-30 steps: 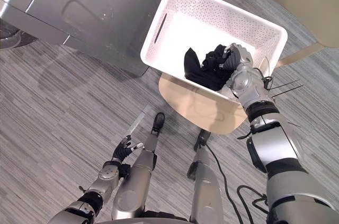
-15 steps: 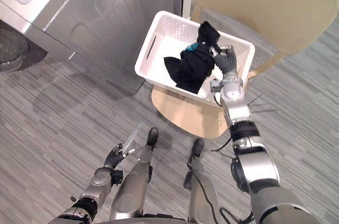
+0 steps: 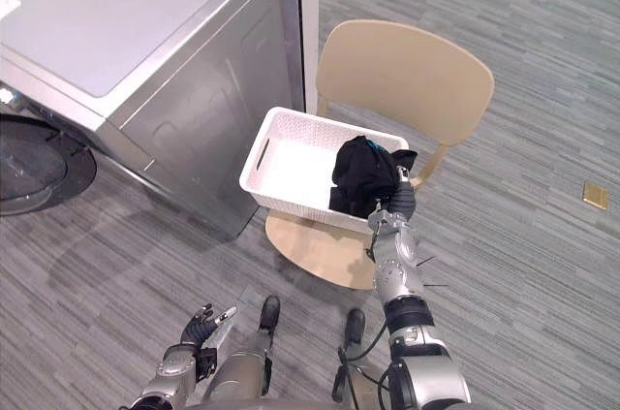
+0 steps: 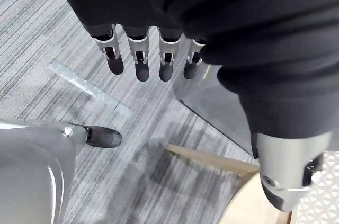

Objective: Pick up the laundry basket with both hands and put the clothes into the washing machine.

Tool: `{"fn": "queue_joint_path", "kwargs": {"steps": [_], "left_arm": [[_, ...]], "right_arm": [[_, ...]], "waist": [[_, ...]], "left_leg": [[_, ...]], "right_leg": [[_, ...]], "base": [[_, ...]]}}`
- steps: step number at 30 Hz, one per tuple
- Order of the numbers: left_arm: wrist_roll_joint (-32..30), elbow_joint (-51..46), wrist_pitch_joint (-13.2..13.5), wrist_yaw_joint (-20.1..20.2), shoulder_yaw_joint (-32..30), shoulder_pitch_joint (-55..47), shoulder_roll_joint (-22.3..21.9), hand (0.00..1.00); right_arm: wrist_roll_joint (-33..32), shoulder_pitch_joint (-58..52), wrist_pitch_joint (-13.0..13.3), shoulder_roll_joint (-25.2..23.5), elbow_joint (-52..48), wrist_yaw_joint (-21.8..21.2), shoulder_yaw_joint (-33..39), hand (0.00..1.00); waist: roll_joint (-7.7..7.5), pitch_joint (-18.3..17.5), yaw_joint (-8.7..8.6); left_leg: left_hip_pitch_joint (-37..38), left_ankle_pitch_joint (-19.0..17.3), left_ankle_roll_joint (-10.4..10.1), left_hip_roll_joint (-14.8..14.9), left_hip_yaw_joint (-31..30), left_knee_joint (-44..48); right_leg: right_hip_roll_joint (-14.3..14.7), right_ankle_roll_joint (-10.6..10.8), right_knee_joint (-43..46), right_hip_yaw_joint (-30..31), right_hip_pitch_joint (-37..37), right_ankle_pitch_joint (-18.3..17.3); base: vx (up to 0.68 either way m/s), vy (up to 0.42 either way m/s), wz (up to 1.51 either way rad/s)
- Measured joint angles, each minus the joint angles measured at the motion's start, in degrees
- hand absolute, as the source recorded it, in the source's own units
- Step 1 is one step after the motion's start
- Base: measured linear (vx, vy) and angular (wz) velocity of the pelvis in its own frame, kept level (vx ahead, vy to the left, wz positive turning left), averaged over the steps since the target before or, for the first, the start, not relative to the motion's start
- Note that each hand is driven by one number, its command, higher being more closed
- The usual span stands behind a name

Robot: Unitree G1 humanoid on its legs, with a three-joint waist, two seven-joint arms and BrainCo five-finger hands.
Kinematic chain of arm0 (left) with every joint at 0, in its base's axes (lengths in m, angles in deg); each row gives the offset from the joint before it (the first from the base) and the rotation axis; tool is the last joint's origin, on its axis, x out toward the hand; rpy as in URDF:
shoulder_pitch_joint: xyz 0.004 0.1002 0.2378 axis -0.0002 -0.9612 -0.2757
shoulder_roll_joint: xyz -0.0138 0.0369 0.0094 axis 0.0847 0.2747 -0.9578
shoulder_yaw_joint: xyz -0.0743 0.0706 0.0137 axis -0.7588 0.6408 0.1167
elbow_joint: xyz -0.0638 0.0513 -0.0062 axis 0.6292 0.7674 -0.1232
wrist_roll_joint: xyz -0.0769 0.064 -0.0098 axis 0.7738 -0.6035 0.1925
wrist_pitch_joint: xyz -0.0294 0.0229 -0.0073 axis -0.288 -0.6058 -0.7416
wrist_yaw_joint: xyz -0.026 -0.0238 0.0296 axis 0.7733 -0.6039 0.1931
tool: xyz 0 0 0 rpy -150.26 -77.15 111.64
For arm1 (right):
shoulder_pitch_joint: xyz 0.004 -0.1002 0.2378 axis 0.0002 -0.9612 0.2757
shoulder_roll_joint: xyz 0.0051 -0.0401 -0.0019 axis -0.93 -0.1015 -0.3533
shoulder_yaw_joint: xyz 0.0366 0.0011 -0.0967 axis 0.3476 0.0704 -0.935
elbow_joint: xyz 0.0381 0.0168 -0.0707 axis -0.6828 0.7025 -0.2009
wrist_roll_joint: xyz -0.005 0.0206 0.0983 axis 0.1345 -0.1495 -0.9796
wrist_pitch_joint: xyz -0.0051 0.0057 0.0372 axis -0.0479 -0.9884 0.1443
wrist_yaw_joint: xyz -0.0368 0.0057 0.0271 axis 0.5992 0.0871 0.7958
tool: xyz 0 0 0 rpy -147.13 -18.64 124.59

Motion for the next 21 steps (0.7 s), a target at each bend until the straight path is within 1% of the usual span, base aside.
{"fn": "queue_joint_path", "kwargs": {"steps": [2,4,7,10,12,13,15,16,17,18,19,20,21], "left_arm": [[0.01,0.0,-0.05,0.02,0.01,-0.41,-0.26,0.0],[0.01,0.02,-0.06,0.08,0.09,-1.03,-0.45,0.0],[0.02,0.02,-0.06,0.12,0.16,-1.1,-0.41,0.0],[0.06,0.03,-0.06,0.2,0.71,-1.09,-0.39,0.0],[0.14,0.13,-0.06,0.22,0.7,-1.07,-0.36,0.0],[0.18,0.16,-0.05,0.24,0.69,-1.22,-0.31,0.0],[0.68,0.14,0.06,0.2,0.72,-1.13,0.27,0.0],[1.02,0.01,0.08,0.19,0.71,-0.01,0.94,0.0],[1.3,-0.04,0.12,0.03,0.6,1.36,1.65,0.0],[1.33,-0.05,0.16,-0.01,0.53,2.14,1.97,0.0],[1.89,-0.55,0.28,-0.12,0.62,3.28,2.75,0.0],[2.61,-1.53,0.56,-0.34,0.62,3.14,3.2,0.0],[3.07,-3.26,0.99,-0.72,0.64,2.87,3.55,0.0]], "right_arm": [[-2.6,-1.22,0.47,-0.5,-0.78,-1.26,-0.94,1.0],[-5.66,-3.67,0.8,-0.71,-3.13,-2.62,-2.46,1.0],[-5.93,-4.55,0.86,-0.95,-5.32,-4.06,-3.92,1.0],[-5.71,-5.98,0.8,-0.9,-10.86,-4.3,-7.21,1.0],[-4.14,-6.16,0.7,-1.0,-14.3,-4.65,-9.32,1.0],[-2.59,-6.18,0.65,-1.19,-16.29,-5.43,-11.29,1.0],[0.15,-6.2,0.6,-1.34,-19.15,-5.67,-12.98,1.0],[1.18,-6.32,0.6,-1.59,-21.32,-5.68,-13.26,1.0],[2.09,-6.49,0.61,-1.82,-23.86,-5.67,-13.33,1.0],[2.44,-6.65,0.61,-1.82,-25.18,-5.67,-13.4,1.0],[3.43,-7.62,0.89,-1.84,-27.84,-5.81,-13.47,1.0],[3.96,-8.07,1.14,-1.91,-28.86,-6.26,-13.7,1.0],[4.65,-8.38,1.59,-2.13,-29.65,-6.71,-14.09,1.0]], "waist": [[0.06,-0.24,-0.08],[-0.01,-1.79,-0.2],[-0.01,-2.09,-0.31],[-0.1,-2.15,-0.52],[-0.15,-2.14,-0.58],[-0.23,-2.1,-0.31],[-0.73,-2.05,-0.47],[-1.4,-2.13,-1.21],[-1.62,-2.18,-1.9],[-1.6,-2.12,-2.03],[-1.83,-2.01,-2.53],[-2.62,-2.22,-3.13],[-3.0,-2.4,-3.06]], "left_leg": [[1.5,-0.54,-0.22,0.0,0.51,0.0],[2.45,-1.01,-0.04,0.0,1.24,0.0],[3.82,-1.25,0.3,0.01,2.69,0.01],[5.49,-1.94,0.71,0.05,5.1,0.3],[6.66,-2.33,0.92,0.11,7.59,0.32],[7.53,-2.8,0.88,0.15,9.86,0.33],[7.75,-3.12,0.95,0.37,11.39,0.43],[6.3,-3.33,1.27,0.69,11.39,2.44],[3.77,-3.61,1.78,1.82,10.93,5.24],[3.0,-3.63,1.8,2.55,10.82,6.06],[2.01,-3.62,1.77,3.03,9.25,7.96],[1.47,-3.63,1.76,2.94,7.85,9.38],[0.54,-3.75,1.57,2.85,6.8,10.93]], "right_leg": [[-0.01,0.12,0.0,0.38,1.19,-0.2],[0.0,0.49,0.0,0.99,1.77,-0.59],[-0.03,0.52,0.0,2.11,2.44,-0.65],[0.03,0.58,0.01,4.61,2.91,-0.6],[0.38,0.43,0.02,7.03,2.74,0.11],[0.51,0.59,0.03,9.21,2.48,0.48],[0.32,0.59,0.64,10.34,1.83,0.75],[0.38,0.77,2.61,10.44,0.13,0.62],[0.74,2.31,5.7,10.95,-1.61,-0.82],[0.91,1.0,11.9,10.99,-3.6,-4.44],[0.0,-0.8,26.03,11.07,-5.58,-12.43],[-1.39,0.8,32.2,11.48,-4.66,-15.87],[-2.41,2.18,36.08,12.2,-3.51,-18.26]], "base": [[0.07,0.005,-0.15],[0.08,0.009,-0.15],[0.06,0.009,-0.25],[0.04,0.016,-0.38],[0.01,0.016,-0.66],[-0.01,0.017,-0.77],[-0.03,0.02,-0.51],[-0.07,-0.005,0.05],[-0.07,-0.025,0.21],[-0.07,-0.045,0.61],[-0.04,-0.106,0.85],[-0.04,-0.148,1.04],[-0.07,-0.266,0.88]]}}
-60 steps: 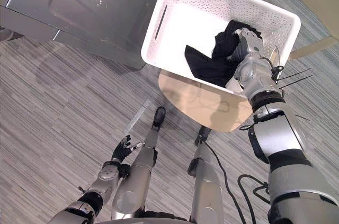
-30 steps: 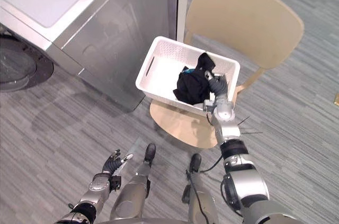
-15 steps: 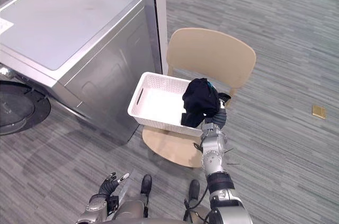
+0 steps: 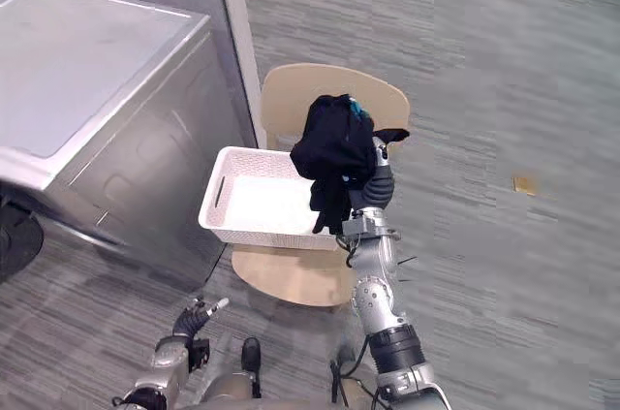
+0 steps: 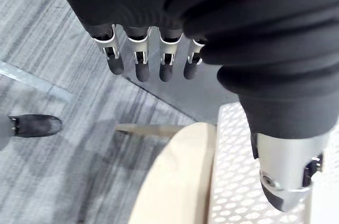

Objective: Pick up the laundry basket with both hands and put the clothes into the washing machine.

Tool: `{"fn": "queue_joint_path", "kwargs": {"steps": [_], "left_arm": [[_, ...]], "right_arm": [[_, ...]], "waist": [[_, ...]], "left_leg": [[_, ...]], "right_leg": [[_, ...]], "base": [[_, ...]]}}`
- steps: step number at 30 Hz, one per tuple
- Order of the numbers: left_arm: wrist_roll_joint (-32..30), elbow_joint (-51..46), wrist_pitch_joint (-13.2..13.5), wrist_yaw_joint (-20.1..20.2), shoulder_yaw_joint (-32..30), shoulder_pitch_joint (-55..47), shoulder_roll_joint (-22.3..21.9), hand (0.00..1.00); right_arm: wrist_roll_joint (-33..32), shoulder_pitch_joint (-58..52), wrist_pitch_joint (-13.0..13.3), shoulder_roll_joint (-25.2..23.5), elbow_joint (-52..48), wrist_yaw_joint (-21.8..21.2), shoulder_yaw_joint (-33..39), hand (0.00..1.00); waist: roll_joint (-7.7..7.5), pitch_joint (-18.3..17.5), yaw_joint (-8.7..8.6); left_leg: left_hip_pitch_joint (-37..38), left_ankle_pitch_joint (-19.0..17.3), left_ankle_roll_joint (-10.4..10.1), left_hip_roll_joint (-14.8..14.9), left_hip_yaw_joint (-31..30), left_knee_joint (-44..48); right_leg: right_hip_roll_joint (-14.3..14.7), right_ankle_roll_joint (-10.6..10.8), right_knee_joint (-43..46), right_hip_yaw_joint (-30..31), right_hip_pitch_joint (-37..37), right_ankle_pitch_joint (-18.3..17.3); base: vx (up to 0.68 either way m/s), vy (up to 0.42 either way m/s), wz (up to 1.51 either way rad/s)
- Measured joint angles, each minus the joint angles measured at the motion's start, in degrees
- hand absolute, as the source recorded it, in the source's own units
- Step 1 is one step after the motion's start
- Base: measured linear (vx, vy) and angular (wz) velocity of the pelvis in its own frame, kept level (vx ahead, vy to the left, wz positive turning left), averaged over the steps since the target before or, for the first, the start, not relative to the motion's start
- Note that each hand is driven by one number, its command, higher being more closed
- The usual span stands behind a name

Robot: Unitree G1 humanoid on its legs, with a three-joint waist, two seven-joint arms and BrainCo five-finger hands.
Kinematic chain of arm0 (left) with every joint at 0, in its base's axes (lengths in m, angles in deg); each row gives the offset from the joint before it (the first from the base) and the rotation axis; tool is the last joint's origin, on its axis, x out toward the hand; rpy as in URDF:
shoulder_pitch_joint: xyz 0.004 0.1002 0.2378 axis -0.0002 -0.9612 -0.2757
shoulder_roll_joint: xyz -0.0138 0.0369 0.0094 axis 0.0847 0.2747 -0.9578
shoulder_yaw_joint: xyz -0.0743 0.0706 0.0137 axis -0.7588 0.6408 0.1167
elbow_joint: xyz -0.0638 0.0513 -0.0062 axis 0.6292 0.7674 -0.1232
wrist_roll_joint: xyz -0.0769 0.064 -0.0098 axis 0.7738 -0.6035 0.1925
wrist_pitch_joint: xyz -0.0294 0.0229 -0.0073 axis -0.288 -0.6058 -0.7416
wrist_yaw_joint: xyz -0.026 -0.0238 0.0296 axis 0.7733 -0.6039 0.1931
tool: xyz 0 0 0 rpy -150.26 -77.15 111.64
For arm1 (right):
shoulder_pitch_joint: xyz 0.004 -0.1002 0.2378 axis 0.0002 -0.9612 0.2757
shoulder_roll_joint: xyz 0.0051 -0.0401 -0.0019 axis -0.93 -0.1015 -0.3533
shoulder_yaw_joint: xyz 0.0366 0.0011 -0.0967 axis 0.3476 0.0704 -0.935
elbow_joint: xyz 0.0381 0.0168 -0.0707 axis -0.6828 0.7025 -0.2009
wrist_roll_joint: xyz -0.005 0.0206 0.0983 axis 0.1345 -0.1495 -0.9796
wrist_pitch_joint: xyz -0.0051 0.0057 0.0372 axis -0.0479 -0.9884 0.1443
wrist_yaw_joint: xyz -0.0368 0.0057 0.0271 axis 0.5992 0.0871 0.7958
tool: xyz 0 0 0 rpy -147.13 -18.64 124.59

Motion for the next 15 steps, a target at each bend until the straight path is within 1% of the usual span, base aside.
{"fn": "queue_joint_path", "kwargs": {"steps": [1,2,3,4,5,6,7,8,9,10,11,12,13,14,15], "left_arm": [[0.39,-2.32,0.39,-0.66,0.04,-0.6,0.55,0.0],[1.49,-5.59,0.51,-1.16,-0.01,-0.62,1.5,0.0],[2.25,-8.4,0.81,-2.04,0.02,-0.6,1.03,0.0],[2.64,-10.59,1.09,-2.61,0.11,-0.52,-0.48,0.0],[2.72,-12.2,1.31,-3.04,0.52,-0.83,-1.11,0.0],[3.82,-18.83,1.59,-3.57,2.65,-3.01,-2.77,0.0],[3.89,-22.39,1.56,-3.84,3.64,-4.26,-3.45,0.0],[4.56,-31.84,1.77,-4.3,6.45,-7.76,-4.68,0.0],[4.71,-35.9,2.1,-4.29,8.02,-9.09,-5.09,0.0],[4.4,-45.07,3.47,-4.09,11.42,-11.42,-5.57,0.0],[4.04,-47.36,4.45,-3.97,12.21,-12.32,-5.97,0.0],[3.54,-50.12,6.3,-3.3,13.56,-13.62,-6.48,0.0],[3.07,-51.8,6.92,-2.98,13.88,-14.02,-6.73,0.0],[2.77,-52.27,7.21,-3.01,13.86,-13.76,-6.71,0.0],[1.68,-53.66,7.44,-3.15,13.84,-12.6,-6.45,0.0]], "right_arm": [[0.66,0.06,0.29,0.05,-0.78,-0.16,-1.07,1.0],[1.26,0.44,0.39,0.02,-1.99,-0.86,-2.81,1.0],[2.15,1.59,0.41,0.3,-2.01,-1.12,-4.13,1.0],[2.75,2.66,0.42,1.16,-2.0,-1.13,-5.32,1.0],[3.05,2.78,0.52,1.35,-2.02,-1.11,-6.07,1.0],[3.1,2.66,0.52,2.34,-2.02,-0.92,-7.1,1.0],[3.19,2.68,0.47,2.95,-2.31,-0.93,-7.56,1.0],[3.76,2.75,0.49,4.54,-3.23,-0.75,-7.92,1.0],[4.15,2.79,0.5,5.11,-3.3,-0.66,-7.77,1.0],[5.97,3.31,0.49,5.47,-3.2,0.56,-6.22,1.0],[6.65,3.63,0.49,5.37,-3.15,1.04,-5.73,1.0],[7.82,4.46,0.54,5.37,-3.16,1.6,-5.0,1.0],[8.42,4.89,0.86,5.33,-3.19,1.8,-5.21,1.0],[8.58,5.0,1.14,5.28,-3.2,1.86,-5.52,1.0],[8.74,5.52,1.87,5.13,-3.19,1.86,-5.98,1.0]], "waist": [[-0.85,-0.51,0.16],[-2.31,-0.9,1.3],[-2.04,-0.75,3.14],[0.75,0.53,3.27],[1.65,0.9,3.09],[3.44,0.73,3.06],[4.14,0.56,2.94],[5.65,0.84,2.96],[5.82,0.92,2.97],[4.78,1.46,3.12],[4.62,1.56,3.41],[4.81,1.44,3.84],[5.52,1.01,4.41],[5.79,0.84,4.42],[5.9,0.79,3.31]], "left_leg": [[-1.32,-0.35,-0.74,-0.02,-1.19,1.56],[-2.85,-0.09,-2.03,-0.01,-2.39,2.55],[-3.98,0.66,-3.22,1.17,-2.55,1.96],[-4.98,1.51,-3.47,3.12,-3.86,1.42],[-5.58,2.33,-3.02,3.58,-4.5,0.98],[-7.36,4.27,-2.03,4.41,-6.36,-0.66],[-8.28,4.57,-1.08,4.59,-7.13,-1.3],[-9.54,2.35,1.32,5.27,-7.28,-4.25],[-9.47,-0.53,4.76,5.29,-6.26,-6.27],[-10.71,-5.54,5.23,3.71,-3.13,-5.38],[-11.11,-4.4,3.94,2.68,-2.8,-2.78],[-10.71,-2.48,1.95,0.58,-2.32,4.27],[-7.16,-2.63,2.17,-0.49,-1.08,9.55],[-5.27,-4.43,2.01,-0.52,-0.25,10.19],[-3.09,-6.05,2.11,-0.69,0.28,9.54]], "right_leg": [[-0.37,0.91,0.57,0.85,1.49,-2.01],[0.39,1.15,-2.89,2.03,2.73,-4.93],[1.29,-1.06,-7.46,1.38,3.68,-7.41],[3.25,-1.47,-8.83,-0.79,4.16,-6.52],[3.88,-2.0,-8.93,-1.73,3.77,-6.22],[5.41,-2.74,-7.01,-3.5,0.94,-6.12],[5.84,-3.11,-5.87,-4.47,-0.17,-6.25],[6.25,-4.29,-5.23,-7.28,-1.04,-5.8],[5.92,-5.06,-6.36,-8.8,-0.92,-4.8],[2.98,-6.27,-10.12,-12.59,-0.58,-2.21],[2.27,-6.44,-10.73,-13.39,-0.69,-1.66],[0.89,-6.59,-11.81,-14.88,-0.78,-0.64],[0.67,-6.87,-12.29,-15.83,-0.51,0.05],[0.74,-6.96,-12.42,-16.44,-0.34,0.19],[0.42,-7.14,-12.61,-18.55,0.03,0.35]], "base": [[-0.12,-0.341,0.75],[-0.2,-0.388,0.4],[-0.27,-0.354,0.26],[-0.26,-0.237,0.13],[-0.3,-0.228,0.42],[-0.24,-0.163,0.44],[-0.26,-0.196,0.74],[-0.15,-0.143,0.81],[-0.15,-0.162,1.44],[-0.1,-0.115,1.21],[-0.14,-0.137,1.32],[-0.12,-0.107,0.74],[-0.1,-0.098,0.65],[-0.09,-0.058,0.66],[-0.11,-0.033,0.76]]}}
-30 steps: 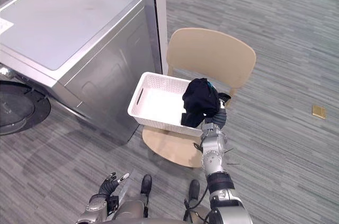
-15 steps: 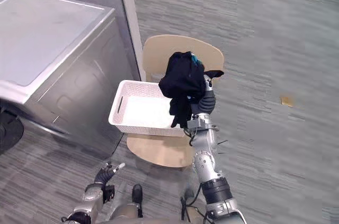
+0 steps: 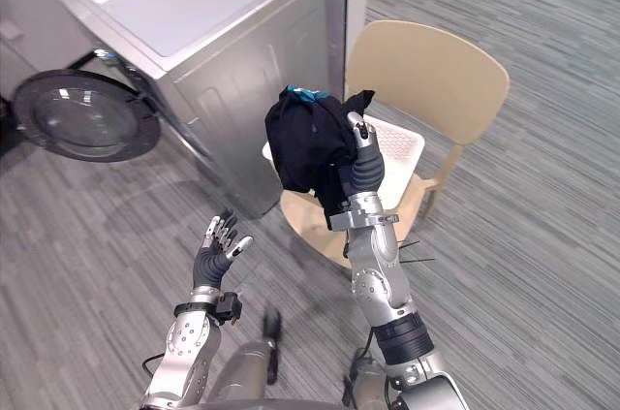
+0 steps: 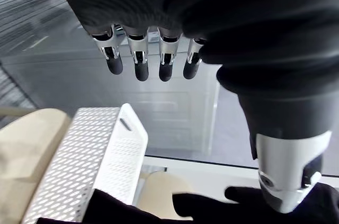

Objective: Pick up the laundry basket with both hands and put the clothes into the washing machine.

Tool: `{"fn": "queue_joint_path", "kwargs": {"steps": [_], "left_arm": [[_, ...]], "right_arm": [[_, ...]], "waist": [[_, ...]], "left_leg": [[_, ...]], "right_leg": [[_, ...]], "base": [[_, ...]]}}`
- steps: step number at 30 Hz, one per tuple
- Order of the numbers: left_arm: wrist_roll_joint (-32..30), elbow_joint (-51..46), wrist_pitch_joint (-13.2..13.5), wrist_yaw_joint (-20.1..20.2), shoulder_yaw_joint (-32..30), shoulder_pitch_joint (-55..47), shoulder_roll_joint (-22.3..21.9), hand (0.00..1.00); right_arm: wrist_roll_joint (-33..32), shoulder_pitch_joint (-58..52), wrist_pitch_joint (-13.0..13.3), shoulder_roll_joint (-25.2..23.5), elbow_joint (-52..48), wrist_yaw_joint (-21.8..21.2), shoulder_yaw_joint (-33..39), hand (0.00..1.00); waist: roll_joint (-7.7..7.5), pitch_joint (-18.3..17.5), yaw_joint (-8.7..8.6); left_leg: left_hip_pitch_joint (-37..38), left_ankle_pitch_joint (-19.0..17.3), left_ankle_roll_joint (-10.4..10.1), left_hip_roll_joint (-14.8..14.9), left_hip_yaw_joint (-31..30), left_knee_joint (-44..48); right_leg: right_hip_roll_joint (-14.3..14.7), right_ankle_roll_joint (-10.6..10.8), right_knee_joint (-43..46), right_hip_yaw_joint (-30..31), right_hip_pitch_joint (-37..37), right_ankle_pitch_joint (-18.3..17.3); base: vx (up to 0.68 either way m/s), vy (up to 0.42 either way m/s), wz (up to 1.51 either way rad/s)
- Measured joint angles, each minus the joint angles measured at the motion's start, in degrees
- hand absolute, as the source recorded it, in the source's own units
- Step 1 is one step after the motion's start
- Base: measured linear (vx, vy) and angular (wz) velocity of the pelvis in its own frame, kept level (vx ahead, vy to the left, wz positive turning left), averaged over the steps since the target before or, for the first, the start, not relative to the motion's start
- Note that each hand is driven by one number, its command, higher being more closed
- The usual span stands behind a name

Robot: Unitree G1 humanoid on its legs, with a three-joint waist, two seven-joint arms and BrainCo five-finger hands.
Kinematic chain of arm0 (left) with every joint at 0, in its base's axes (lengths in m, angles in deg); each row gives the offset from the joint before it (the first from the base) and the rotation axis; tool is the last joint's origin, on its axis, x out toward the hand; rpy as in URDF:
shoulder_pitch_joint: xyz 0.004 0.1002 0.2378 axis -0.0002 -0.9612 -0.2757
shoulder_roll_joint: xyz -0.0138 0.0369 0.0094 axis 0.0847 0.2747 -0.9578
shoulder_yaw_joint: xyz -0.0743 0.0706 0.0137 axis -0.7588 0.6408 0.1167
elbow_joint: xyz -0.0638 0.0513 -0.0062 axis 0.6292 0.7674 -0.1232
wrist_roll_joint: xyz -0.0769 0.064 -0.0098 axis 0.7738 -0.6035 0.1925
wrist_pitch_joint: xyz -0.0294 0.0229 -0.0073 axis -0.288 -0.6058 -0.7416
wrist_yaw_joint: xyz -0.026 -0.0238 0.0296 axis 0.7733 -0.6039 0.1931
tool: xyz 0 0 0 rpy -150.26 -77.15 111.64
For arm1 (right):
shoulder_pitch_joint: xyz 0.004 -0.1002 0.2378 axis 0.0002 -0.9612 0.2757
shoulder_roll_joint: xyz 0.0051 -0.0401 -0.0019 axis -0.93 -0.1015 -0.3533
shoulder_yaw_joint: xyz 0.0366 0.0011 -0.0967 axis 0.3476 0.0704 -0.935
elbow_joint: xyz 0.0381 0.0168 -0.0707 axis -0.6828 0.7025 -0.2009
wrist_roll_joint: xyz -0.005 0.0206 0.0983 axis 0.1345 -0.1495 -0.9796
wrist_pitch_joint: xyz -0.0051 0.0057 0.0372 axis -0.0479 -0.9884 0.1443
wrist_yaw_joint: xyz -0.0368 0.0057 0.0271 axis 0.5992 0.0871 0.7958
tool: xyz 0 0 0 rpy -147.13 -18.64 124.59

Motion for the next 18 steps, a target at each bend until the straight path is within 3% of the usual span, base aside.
{"fn": "queue_joint_path", "kwargs": {"steps": [3,4,8,12,15,16,18], "left_arm": [[-5.01,-2.74,1.02,-1.5,2.6,4.97,1.08,0.0],[-6.91,-3.55,1.13,-1.81,4.1,7.23,1.38,0.0],[-11.79,-4.06,1.78,-3.69,7.65,12.71,4.86,0.0],[-14.29,-3.92,1.58,-4.61,8.29,14.35,5.82,0.0],[-15.03,-3.13,1.22,-5.37,8.7,16.19,6.03,0.0],[-15.57,-2.13,1.04,-5.72,8.87,17.27,6.03,1.0],[-16.21,-0.65,-0.16,-6.75,9.58,19.59,6.14,1.0]], "right_arm": [[-0.02,2.21,0.59,-0.86,-0.05,-0.09,-0.98,1.0],[-0.16,2.27,0.65,-0.9,-0.5,-0.43,-1.57,1.0],[-3.55,2.69,-0.14,-3.09,-1.22,-2.0,-8.54,1.0],[-6.03,2.96,-2.13,-3.18,-1.19,-5.17,-17.43,1.0],[-8.79,3.16,-2.99,-3.25,-1.2,-6.26,-20.31,1.0],[-9.91,3.17,-3.12,-3.24,-1.17,-6.68,-20.65,1.0],[-11.41,3.16,-3.25,-3.24,-1.08,-6.9,-22.57,1.0]], "waist": [[0.08,-0.06,-0.64],[0.36,-0.5,-1.18],[-0.84,-1.75,-1.75],[-1.04,-3.35,-1.75],[-1.09,-4.17,-1.8],[-1.1,-4.22,-1.79],[-1.11,-4.53,-1.93]], "left_leg": [[4.66,0.12,-1.04,-0.06,0.2,-7.42],[6.11,1.51,-3.23,-0.06,-0.34,-11.32],[7.51,5.59,-3.39,-1.63,-0.9,-15.94],[9.94,6.32,-2.7,-3.12,-0.68,-17.29],[11.25,7.26,-2.37,-3.63,-0.63,-18.99],[11.61,7.44,-2.24,-3.74,-0.63,-19.29],[11.97,7.87,-2.12,-3.87,-0.64,-19.9]], "right_leg": [[-0.13,0.45,-2.18,-3.41,1.78,1.65],[-0.08,1.06,-3.39,-4.87,2.79,2.26],[-0.65,2.87,-8.17,-5.92,5.12,5.85],[-1.17,4.16,-11.53,-5.75,8.29,7.8],[-1.11,4.47,-14.0,-5.65,9.82,9.32],[-1.08,4.52,-14.58,-5.63,10.27,9.65],[-0.94,4.54,-15.64,-5.59,10.76,10.41]], "base": [[-0.13,0.029,0.66],[-0.12,0.125,0.6],[-0.06,0.117,0.23],[0.0,0.085,0.02],[0.01,0.046,-0.01],[-0.02,0.045,-0.01],[-0.03,0.033,-0.01]]}}
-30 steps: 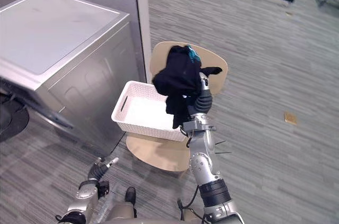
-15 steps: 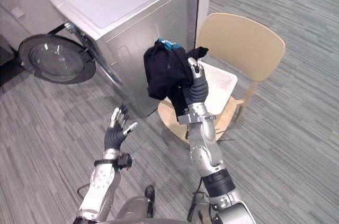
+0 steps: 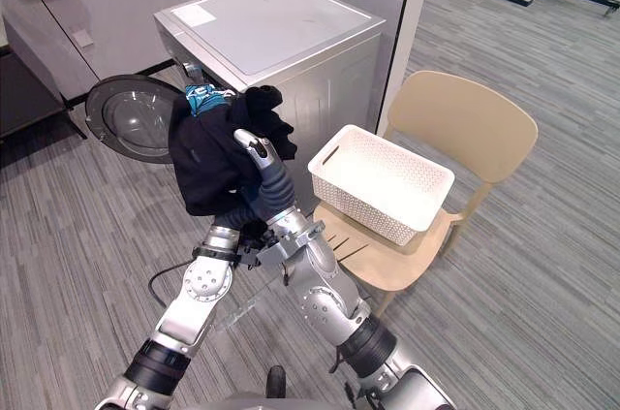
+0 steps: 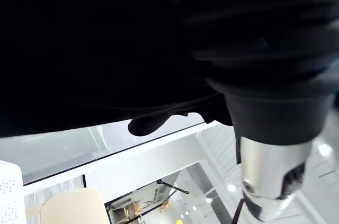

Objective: Pick up the laundry basket with both hands and put the clothes into the washing machine.

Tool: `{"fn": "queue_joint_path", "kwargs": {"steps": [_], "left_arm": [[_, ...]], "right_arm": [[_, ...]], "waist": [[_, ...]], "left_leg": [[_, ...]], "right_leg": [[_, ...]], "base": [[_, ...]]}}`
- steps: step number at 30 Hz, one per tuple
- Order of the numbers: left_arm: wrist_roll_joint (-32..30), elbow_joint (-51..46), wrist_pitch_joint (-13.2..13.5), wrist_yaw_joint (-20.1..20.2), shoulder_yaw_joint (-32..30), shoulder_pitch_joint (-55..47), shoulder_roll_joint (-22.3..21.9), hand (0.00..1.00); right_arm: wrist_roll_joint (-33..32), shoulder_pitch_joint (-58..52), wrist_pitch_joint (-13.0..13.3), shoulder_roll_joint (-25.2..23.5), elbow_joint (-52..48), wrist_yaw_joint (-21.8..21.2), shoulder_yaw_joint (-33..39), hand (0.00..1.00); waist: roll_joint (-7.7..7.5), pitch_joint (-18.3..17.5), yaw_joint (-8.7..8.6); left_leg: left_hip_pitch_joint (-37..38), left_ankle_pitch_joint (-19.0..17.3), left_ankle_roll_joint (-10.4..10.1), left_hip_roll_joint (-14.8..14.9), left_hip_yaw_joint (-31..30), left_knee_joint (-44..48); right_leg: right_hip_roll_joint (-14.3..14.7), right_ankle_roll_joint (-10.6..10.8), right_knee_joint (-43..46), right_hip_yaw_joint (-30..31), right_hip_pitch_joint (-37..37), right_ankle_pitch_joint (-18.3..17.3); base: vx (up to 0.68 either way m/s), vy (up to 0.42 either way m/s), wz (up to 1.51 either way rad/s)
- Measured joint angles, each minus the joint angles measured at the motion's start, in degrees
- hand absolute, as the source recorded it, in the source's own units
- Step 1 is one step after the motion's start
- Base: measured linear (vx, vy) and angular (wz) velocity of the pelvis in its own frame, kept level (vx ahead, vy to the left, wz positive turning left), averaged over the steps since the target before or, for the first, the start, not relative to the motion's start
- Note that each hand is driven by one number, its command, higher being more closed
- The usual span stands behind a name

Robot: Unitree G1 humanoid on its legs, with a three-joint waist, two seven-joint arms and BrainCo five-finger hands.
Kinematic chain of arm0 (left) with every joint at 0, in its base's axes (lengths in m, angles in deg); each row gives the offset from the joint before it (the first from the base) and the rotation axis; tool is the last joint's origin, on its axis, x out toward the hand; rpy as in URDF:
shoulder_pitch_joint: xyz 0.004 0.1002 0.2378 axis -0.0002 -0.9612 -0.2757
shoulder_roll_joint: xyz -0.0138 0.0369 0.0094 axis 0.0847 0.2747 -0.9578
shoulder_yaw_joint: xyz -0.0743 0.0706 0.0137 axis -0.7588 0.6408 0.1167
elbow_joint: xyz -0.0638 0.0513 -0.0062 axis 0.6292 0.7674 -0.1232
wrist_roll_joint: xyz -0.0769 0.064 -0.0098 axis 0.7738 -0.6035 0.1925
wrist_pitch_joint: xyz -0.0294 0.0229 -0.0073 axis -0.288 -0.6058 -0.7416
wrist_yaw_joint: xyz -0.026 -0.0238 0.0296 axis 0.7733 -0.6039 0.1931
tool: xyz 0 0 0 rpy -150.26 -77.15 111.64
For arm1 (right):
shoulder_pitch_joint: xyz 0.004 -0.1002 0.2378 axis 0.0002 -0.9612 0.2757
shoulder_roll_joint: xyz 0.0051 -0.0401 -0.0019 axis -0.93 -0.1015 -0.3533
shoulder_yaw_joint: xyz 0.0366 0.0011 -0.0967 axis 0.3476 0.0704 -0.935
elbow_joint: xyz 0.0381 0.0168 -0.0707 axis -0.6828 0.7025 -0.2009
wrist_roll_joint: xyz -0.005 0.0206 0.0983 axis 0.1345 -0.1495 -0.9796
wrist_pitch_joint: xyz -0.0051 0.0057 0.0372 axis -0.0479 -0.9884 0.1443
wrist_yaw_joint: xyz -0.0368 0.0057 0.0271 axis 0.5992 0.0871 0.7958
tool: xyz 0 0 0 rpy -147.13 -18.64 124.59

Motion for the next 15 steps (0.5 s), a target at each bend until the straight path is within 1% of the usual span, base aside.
{"fn": "queue_joint_path", "kwargs": {"steps": [2,6,7,9,12,14,15], "left_arm": [[-2.0,0.85,-0.73,-1.43,0.44,1.48,-0.02,1.0],[-2.19,1.03,-1.13,-3.13,0.46,1.65,-0.02,1.0],[-2.0,1.11,-1.12,-3.27,0.37,1.64,-0.08,1.0],[-1.81,1.36,-1.12,-3.2,0.33,1.53,-0.1,1.0],[0.4,1.27,-1.01,-2.92,-0.16,0.37,-0.31,1.0],[1.9,1.34,-0.86,-1.78,-1.75,-3.18,-1.37,1.0],[2.63,1.41,-0.88,-1.66,-1.98,-4.29,-1.54,1.0]], "right_arm": [[-1.02,0.0,-0.28,0.01,0.0,-0.55,-1.82,1.0],[-1.64,-1.28,-0.85,0.23,0.05,-1.31,-4.51,1.0],[-1.62,-2.22,-0.87,0.23,0.08,-1.76,-5.01,0.0],[-1.55,-3.22,-0.89,0.3,0.59,-2.6,-5.01,0.0],[1.6,-5.2,-1.34,1.17,1.05,-2.93,-4.6,0.0],[6.9,-7.79,-2.5,2.74,1.31,-3.17,-3.9,0.0],[8.48,-8.5,-2.8,3.03,1.31,-3.57,-3.83,0.0]], "waist": [[-0.06,-0.18,-0.02],[-0.11,-1.45,-0.07],[-0.15,-1.51,-0.07],[-0.18,-1.53,-0.06],[-0.42,-1.69,-0.08],[-0.68,-1.85,-0.21],[-0.7,-1.85,-0.22]], "left_leg": [[0.08,0.05,0.07,-0.04,0.09,-0.01],[0.13,0.1,0.05,-0.03,0.26,-0.07],[0.45,0.13,0.01,-0.03,0.25,-0.09],[0.8,0.13,0.0,0.0,0.22,-0.13],[0.82,0.13,0.0,0.46,0.31,-0.23],[0.8,0.12,0.0,0.6,0.48,-0.29],[0.78,0.12,0.0,0.61,0.5,-0.3]], "right_leg": [[0.23,-0.06,-0.91,0.32,0.3,0.68],[0.66,-0.21,-1.9,0.85,0.5,1.27],[0.81,-0.26,-2.02,0.85,0.86,1.31],[0.98,-0.39,-2.33,0.86,1.33,1.4],[1.3,-0.57,-2.54,1.11,1.31,1.52],[1.56,-0.64,-2.69,1.27,1.23,1.56],[1.63,-0.67,-2.77,1.28,1.23,1.58]], "base": [[-0.03,0.025,-0.06],[-0.01,0.011,-0.06],[0.0,0.0,0.0],[0.0,0.0,0.0],[-0.02,-0.003,-0.04],[0.0,-0.007,-0.05],[0.0,0.001,-0.04]]}}
